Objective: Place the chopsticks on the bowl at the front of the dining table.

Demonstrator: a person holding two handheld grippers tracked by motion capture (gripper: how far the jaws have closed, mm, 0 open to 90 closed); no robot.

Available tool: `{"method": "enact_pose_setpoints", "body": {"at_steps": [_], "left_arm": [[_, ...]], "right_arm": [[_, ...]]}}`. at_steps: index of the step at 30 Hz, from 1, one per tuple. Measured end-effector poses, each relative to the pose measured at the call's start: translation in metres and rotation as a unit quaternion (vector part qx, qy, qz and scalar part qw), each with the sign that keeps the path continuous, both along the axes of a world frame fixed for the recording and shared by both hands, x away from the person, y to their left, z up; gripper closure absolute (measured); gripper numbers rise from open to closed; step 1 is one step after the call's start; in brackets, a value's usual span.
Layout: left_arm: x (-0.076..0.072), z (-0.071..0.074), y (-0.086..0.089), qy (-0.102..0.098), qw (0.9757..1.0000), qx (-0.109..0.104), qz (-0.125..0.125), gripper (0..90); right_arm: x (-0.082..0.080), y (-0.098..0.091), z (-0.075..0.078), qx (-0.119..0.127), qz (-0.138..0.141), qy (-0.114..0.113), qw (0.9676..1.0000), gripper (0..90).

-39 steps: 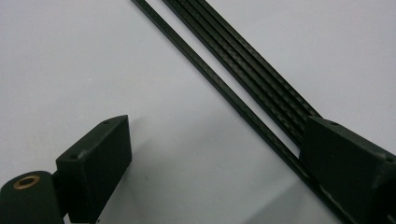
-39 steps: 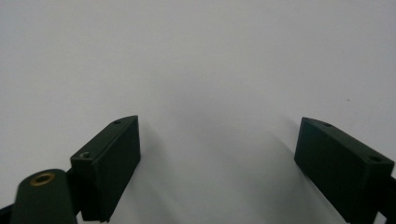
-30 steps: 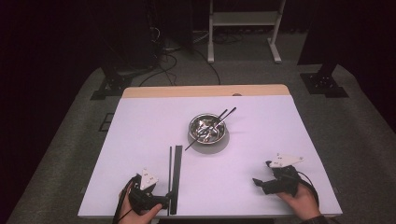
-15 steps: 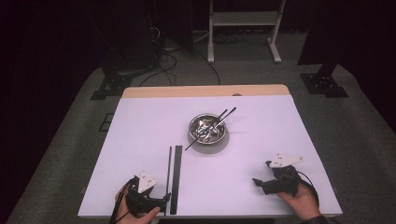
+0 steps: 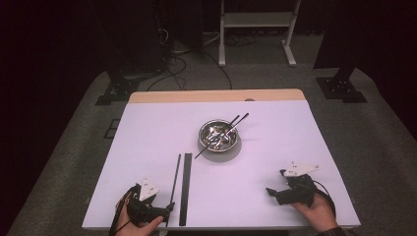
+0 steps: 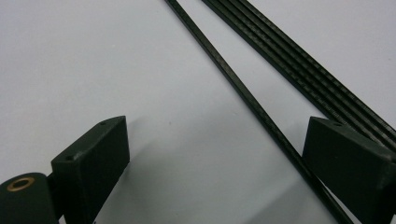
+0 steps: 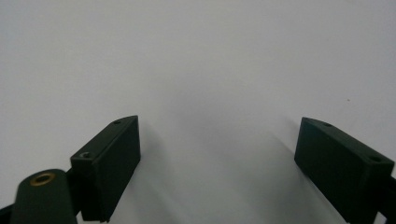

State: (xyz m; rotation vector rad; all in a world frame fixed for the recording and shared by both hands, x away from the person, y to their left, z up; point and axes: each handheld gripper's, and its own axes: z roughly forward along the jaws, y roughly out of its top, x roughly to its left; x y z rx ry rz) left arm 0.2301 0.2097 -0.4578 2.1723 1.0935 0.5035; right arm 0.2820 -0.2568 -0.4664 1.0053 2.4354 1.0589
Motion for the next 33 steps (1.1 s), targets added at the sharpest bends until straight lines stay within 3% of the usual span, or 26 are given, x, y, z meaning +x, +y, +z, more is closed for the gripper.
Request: {"method": "enact_pose_setpoints", "body": {"at_steps": [15, 33], "left_arm": [[0.006, 0.001, 0.018, 0.015, 0.9998, 0.004, 0.011, 3.7], [0.015, 0.003, 0.039, 0.019, 0.9994, 0.011, 0.029, 3.1]], "right_arm": [[0.000, 0.000, 0.000, 0.000, 0.000, 0.000, 1.0000, 12.6], [0.000, 0.000, 0.000, 0.000, 0.000, 0.000, 1.0000, 12.6]]}}
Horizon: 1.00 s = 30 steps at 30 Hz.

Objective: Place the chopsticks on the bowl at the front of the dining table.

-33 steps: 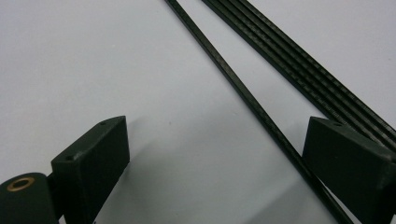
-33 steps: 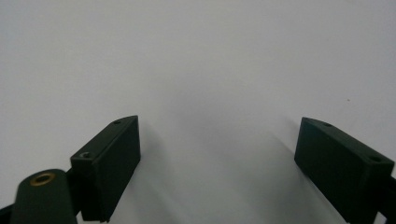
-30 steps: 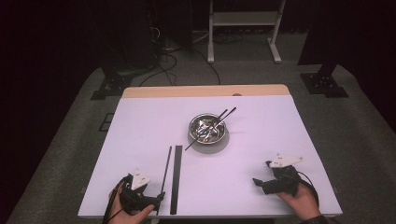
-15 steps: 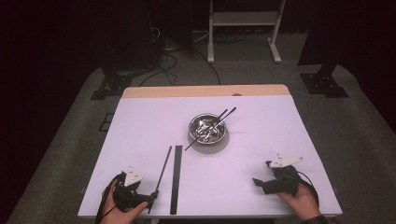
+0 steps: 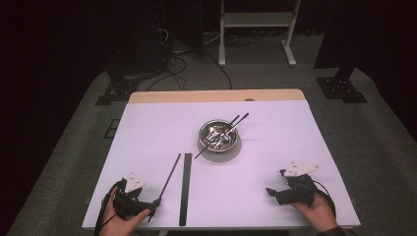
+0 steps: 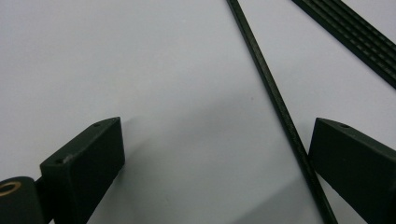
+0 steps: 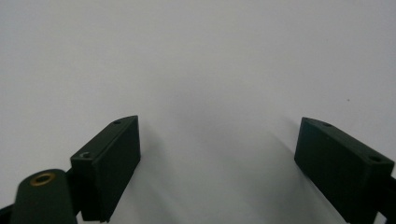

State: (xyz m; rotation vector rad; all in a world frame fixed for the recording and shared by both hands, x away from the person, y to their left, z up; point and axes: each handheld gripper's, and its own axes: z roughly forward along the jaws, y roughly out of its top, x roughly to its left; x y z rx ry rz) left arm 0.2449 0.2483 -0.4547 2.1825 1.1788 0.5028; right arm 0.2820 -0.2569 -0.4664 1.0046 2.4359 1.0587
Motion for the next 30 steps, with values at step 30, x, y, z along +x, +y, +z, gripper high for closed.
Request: {"method": "enact_pose_setpoints", "body": {"at_steps": [30], "left_arm": [[0.016, 0.002, 0.023, -0.002, 0.9996, 0.010, 0.026, 3.0]], "right_arm": [[0.000, 0.000, 0.000, 0.000, 0.000, 0.000, 1.0000, 12.6]]}}
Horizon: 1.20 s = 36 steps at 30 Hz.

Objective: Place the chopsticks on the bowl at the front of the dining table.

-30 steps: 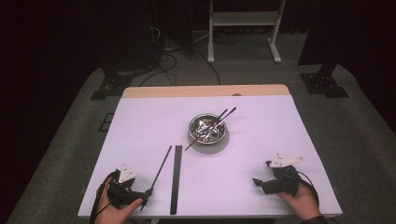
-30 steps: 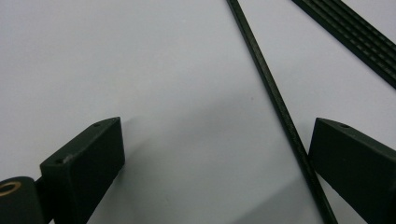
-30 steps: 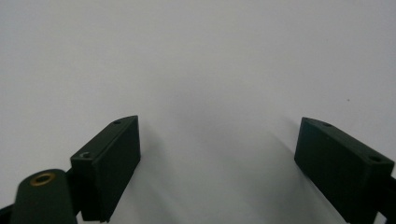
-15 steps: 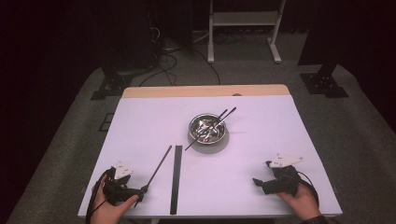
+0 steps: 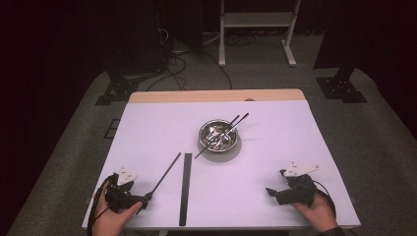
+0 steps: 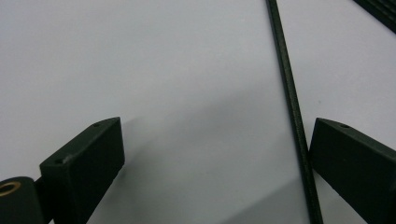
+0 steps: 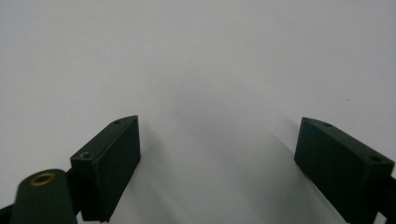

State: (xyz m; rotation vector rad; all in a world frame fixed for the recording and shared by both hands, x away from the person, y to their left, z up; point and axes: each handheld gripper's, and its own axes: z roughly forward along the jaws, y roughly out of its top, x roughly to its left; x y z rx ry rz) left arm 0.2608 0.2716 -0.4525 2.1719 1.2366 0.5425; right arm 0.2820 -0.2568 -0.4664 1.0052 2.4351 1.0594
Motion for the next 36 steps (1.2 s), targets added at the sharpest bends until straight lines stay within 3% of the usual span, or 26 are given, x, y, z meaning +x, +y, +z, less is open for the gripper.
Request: {"method": "enact_pose_setpoints", "body": {"at_steps": [17, 36], "left_arm": [[0.010, 0.000, 0.015, 0.000, 0.9999, 0.000, 0.014, 2.9], [0.019, 0.002, 0.025, 0.001, 0.9997, -0.015, 0.019, 3.5]], "right_arm": [[0.000, 0.000, 0.000, 0.000, 0.000, 0.000, 1.0000, 12.6], [0.000, 0.000, 0.000, 0.000, 0.000, 0.000, 1.0000, 12.6]]}}
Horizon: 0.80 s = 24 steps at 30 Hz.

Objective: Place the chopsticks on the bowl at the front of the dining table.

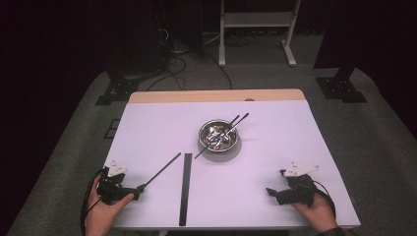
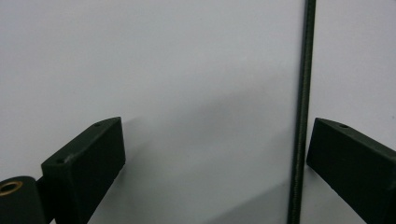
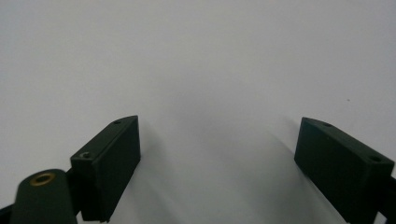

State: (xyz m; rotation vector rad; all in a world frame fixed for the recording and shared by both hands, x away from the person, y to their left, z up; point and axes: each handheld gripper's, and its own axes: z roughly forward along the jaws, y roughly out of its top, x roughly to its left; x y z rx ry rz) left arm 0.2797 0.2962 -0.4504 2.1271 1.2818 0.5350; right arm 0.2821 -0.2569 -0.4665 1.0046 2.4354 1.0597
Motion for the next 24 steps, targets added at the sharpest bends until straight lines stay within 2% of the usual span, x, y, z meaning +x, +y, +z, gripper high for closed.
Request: {"method": "enact_pose_setpoints", "body": {"at_steps": [9, 24], "left_arm": [[0.001, 0.004, -0.009, -0.003, 0.9998, -0.016, -0.014, 3.6], [0.022, 0.008, -0.034, -0.005, 0.9988, -0.021, -0.043, 3.6]], "right_arm": [[0.000, 0.000, 0.000, 0.000, 0.000, 0.000, 1.0000, 12.6], [0.000, 0.000, 0.000, 0.000, 0.000, 0.000, 1.0000, 12.6]]}}
